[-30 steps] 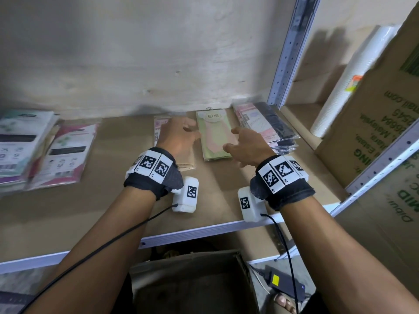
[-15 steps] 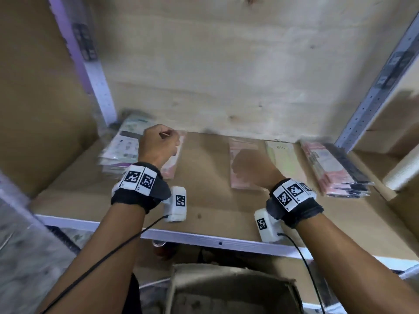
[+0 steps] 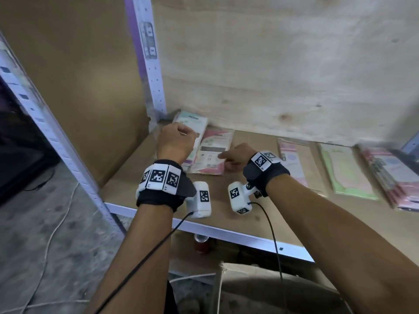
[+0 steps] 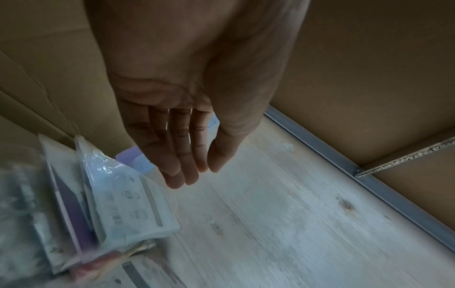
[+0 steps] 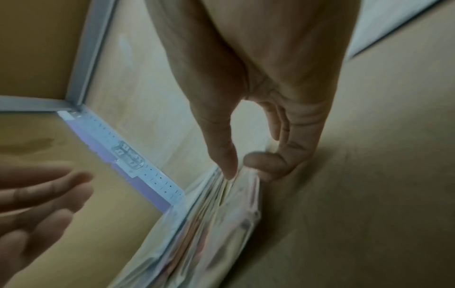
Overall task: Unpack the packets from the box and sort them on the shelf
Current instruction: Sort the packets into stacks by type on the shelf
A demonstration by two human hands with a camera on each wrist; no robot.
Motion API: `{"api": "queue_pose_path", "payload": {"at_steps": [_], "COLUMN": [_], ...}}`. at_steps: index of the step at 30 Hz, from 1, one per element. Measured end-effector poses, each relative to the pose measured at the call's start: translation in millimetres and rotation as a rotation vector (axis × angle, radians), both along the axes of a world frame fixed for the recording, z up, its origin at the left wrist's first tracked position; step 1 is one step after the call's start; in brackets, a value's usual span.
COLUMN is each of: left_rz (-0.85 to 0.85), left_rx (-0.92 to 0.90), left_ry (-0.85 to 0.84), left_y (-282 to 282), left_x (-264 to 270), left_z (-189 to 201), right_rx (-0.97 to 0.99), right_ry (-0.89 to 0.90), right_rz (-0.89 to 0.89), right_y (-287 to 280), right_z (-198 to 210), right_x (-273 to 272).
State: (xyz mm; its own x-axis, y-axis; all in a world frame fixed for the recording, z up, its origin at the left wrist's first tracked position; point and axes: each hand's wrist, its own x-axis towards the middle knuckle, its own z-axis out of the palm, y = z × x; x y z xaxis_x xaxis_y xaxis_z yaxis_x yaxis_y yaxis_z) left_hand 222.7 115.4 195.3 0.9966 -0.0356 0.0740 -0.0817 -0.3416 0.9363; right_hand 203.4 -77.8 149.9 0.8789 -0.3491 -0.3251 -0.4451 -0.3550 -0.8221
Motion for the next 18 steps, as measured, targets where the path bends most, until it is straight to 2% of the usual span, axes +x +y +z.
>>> {"api": "queue_pose_path", "payload": {"at_steps": [5,10,12,15,18], "left_rz": [-0.020,-0.076,-0.124,-0.229,-0.351], "left_rx": [0.031,-0.031,-0.097,-0.248,-0.499], "left_ry": [0.012,0.109,0.210,0.395,0.532], "left_y": [5.9,-3.2,-12.6,-27.9,-42.5], "left_x": [4.4,0.7,-1.5,-11.6,-20.6], "left_z": [-1.3,-1.2,-3.7,-6.8,-6.6], "right_rx": [0.141,0.218,0.172,0.003,-0.100], "right_ry": [0.056,-0.132,-0.214,-0.347,-0.435], "right_rz": [-0.017,-0.062,-0.058,-0.015,0.075], "right_y": [1.4,-5.5,-14.1,-28.1,-42.9], "right_z": [-6.1,3.7,13.9,30.1,43.8], "right_x": [1.9,-19.7,-33.9,-59.0,-89.3]}}
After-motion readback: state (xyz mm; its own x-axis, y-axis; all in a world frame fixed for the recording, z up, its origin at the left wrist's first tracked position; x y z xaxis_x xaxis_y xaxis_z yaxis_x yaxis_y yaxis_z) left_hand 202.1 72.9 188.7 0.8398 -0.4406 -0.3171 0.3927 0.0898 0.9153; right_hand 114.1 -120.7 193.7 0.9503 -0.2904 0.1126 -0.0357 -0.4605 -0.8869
